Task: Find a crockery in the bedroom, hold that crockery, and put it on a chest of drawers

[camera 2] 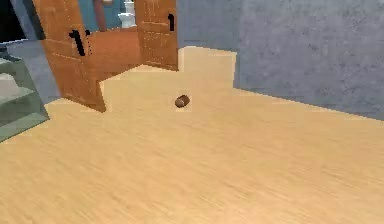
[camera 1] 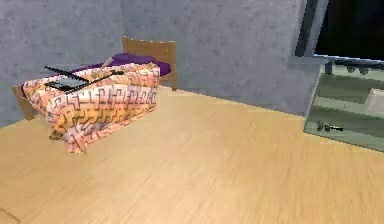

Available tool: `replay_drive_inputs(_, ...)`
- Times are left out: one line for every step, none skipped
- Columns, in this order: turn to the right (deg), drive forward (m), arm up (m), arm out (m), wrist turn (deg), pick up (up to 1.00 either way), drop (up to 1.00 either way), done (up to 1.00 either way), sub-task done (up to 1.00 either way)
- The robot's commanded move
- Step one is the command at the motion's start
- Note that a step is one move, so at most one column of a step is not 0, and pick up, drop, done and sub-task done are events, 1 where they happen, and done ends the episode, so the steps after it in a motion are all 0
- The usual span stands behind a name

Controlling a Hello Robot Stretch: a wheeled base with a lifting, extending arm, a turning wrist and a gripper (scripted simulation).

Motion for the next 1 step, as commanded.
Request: replay_drive_inputs(-42.0, 0.0, 0.0, 0.0, 0.0, 0.0, 0.0, 0.0, 0.0)
